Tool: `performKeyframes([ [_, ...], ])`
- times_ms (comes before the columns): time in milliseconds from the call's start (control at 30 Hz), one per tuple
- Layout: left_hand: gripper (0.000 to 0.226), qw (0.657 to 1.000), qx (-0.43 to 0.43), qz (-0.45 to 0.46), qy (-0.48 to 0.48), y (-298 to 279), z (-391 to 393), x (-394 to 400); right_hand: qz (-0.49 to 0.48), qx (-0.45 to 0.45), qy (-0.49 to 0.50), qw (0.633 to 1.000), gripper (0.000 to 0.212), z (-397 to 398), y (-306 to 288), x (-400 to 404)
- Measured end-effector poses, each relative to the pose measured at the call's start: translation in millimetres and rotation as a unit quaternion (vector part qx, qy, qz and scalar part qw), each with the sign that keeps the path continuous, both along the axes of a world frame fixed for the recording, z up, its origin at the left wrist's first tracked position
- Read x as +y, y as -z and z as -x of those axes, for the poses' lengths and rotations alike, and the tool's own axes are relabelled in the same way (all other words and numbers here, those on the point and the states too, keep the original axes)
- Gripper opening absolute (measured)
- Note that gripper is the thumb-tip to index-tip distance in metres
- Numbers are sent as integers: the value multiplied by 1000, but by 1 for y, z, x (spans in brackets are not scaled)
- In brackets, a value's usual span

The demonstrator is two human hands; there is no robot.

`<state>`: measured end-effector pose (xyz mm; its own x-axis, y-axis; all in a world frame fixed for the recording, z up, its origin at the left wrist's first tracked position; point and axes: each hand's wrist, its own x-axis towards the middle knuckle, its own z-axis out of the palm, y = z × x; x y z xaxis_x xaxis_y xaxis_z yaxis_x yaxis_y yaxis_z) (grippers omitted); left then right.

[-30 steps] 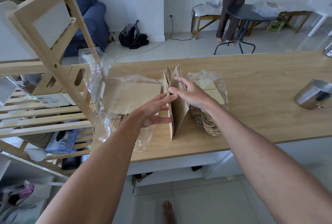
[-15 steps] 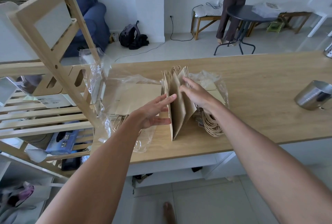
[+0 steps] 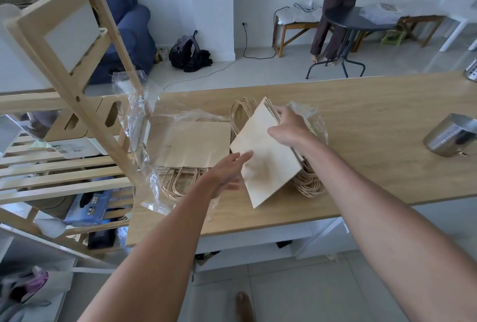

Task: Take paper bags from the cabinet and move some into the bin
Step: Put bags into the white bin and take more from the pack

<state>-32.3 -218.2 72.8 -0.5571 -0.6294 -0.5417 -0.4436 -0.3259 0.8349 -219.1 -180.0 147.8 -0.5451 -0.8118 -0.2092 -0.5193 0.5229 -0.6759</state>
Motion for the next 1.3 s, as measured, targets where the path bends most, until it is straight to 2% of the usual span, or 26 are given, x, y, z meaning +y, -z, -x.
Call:
performKeyframes([
  [67, 72, 999, 19, 3, -42, 7, -5, -5, 55, -20, 31, 998, 49, 8, 0, 13],
  [133, 54, 993, 66, 11, -100, 5, -8, -7, 142, -40, 39, 988, 32, 8, -1, 27],
  [200, 35, 978, 115, 29, -172, -4, -9, -6, 219, -82, 14, 972, 29, 4, 3, 40],
  [233, 33, 969, 133, 53, -199, -9, -11, -6, 244, -104, 2, 964, 27, -1, 7, 46],
  [300, 37, 955, 167, 120, -215, -14, -18, -1, 270, -107, -8, 957, 27, -9, 20, 57],
  [367, 43, 945, 202, 171, -191, -10, -30, 4, 272, -88, -9, 958, 33, -17, 36, 68],
  [500, 46, 944, 122, 249, -180, 11, -48, 23, 244, -66, -15, 967, 34, -26, 70, 90],
  [567, 64, 945, 71, 263, -179, 16, -47, 41, 232, -77, -20, 969, 31, -32, 83, 99],
  [633, 74, 948, 52, 251, -190, 20, -41, 58, 209, -93, -35, 973, 29, -36, 93, 103],
  [733, 64, 939, 52, 293, -175, 31, -39, 68, 172, -82, -47, 981, 17, -37, 102, 108],
  [833, 42, 930, 39, 326, -164, 39, -49, 62, 205, -83, -54, 974, 8, -33, 99, 113],
  [867, 42, 928, 39, 332, -166, 40, -54, 57, 221, -86, -56, 970, 10, -31, 96, 113],
  [967, 57, 929, 62, 333, -150, 20, -74, 45, 246, -100, -86, 960, 28, -30, 70, 111],
  [1067, 54, 926, 105, 328, -155, -29, -105, 36, 272, -114, -119, 948, 30, -46, 24, 98],
  [1167, 46, 904, 124, 377, -159, -88, -145, 22, 319, -131, -151, 926, 31, -74, -34, 78],
  [1300, 54, 853, 142, 458, -205, -172, -212, 1, 386, -142, -218, 885, 36, -131, -122, 39],
])
